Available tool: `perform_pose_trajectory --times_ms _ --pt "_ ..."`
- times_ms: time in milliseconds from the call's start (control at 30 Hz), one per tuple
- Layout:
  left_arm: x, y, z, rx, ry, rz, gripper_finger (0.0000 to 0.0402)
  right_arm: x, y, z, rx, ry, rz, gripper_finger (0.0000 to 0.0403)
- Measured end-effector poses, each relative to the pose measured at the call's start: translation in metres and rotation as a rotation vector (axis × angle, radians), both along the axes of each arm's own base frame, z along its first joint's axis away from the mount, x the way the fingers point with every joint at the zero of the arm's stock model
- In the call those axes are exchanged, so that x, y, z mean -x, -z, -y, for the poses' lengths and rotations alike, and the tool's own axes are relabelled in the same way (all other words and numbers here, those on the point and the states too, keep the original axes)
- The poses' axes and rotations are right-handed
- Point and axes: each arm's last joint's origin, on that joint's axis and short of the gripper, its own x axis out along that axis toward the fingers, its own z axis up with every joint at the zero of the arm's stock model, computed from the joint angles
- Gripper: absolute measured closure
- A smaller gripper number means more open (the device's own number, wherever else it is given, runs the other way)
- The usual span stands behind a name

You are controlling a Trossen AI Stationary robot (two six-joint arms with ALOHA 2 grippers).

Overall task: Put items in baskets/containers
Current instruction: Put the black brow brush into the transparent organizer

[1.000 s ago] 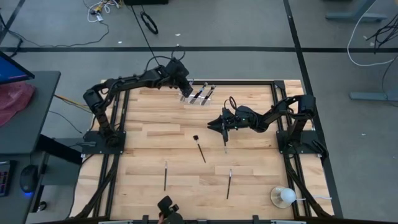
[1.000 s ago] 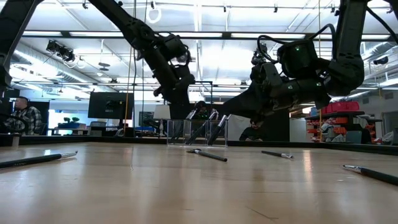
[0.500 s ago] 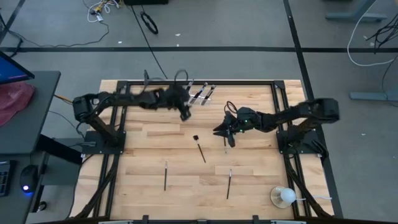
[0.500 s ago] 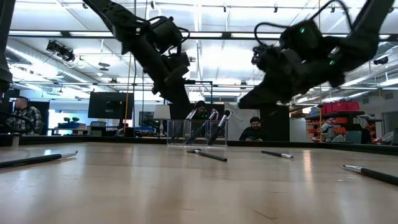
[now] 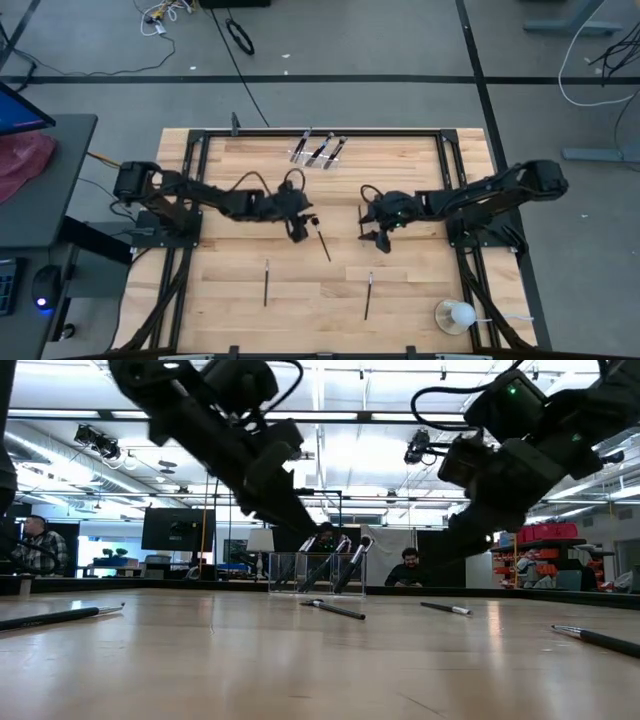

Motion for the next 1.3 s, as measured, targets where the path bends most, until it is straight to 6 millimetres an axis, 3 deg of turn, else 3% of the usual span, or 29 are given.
perform_pose_trajectory --times_ms 133,333,567,733,1067,1300 --pt "0.01 0.01 0.019 -0.018 -0.129 0.016 0.0255 -0.014 0.009 -0.009 -0.051 0.1 0.063 0.0099" --pt "0.024 0.02 0.035 -0.079 -0.288 0.121 0.026 -0.044 0.021 -0.02 -0.018 0.143 0.122 0.0104" --pt "0.026 0.021 0.042 -0.032 -0.259 0.138 0.026 -0.089 0.03 -0.029 0.06 0.119 0.12 0.0131" --pt "0.027 0.019 0.063 0.023 -0.174 0.171 0.026 -0.108 0.042 -0.031 0.084 0.125 0.092 0.0153" --pt "0.04 0.015 0.106 0.005 -0.108 0.235 0.026 -0.118 0.066 -0.033 0.206 0.165 0.001 0.0219" --pt "0.043 0.014 0.112 -0.031 -0.121 0.249 0.026 -0.115 0.07 -0.026 0.254 0.14 -0.028 0.0285"
